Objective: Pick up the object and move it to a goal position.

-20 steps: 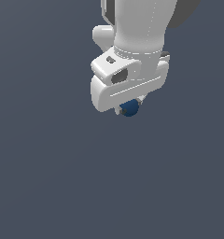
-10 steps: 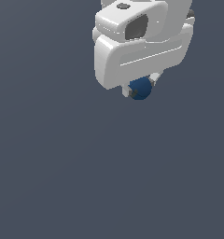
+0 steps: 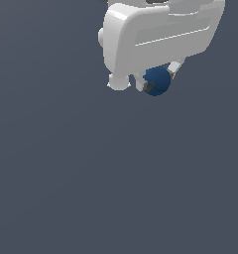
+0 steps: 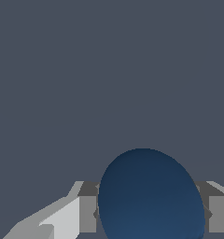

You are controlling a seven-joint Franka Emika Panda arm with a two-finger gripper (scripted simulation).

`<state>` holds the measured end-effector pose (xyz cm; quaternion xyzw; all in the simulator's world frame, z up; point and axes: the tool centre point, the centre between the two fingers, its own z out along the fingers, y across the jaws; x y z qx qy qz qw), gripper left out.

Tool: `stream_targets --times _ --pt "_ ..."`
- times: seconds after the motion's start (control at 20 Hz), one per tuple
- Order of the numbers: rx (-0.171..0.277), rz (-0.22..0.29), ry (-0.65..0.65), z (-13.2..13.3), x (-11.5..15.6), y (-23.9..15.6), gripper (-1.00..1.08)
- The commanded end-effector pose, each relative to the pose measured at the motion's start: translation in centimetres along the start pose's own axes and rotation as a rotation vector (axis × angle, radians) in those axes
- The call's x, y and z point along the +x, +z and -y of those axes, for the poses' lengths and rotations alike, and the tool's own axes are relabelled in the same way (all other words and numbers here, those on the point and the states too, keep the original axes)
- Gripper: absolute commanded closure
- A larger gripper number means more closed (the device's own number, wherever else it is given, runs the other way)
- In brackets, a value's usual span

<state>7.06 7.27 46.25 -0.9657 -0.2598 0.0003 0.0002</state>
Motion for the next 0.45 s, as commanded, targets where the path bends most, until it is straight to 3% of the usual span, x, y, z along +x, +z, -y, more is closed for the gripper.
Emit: stream_targets --times 0.0,0.4 --pt "0.0 0.0 0.0 0.04 0.12 -0.49 1.08" --pt "0.0 0.0 0.0 0.06 0.28 -0.94 1.08"
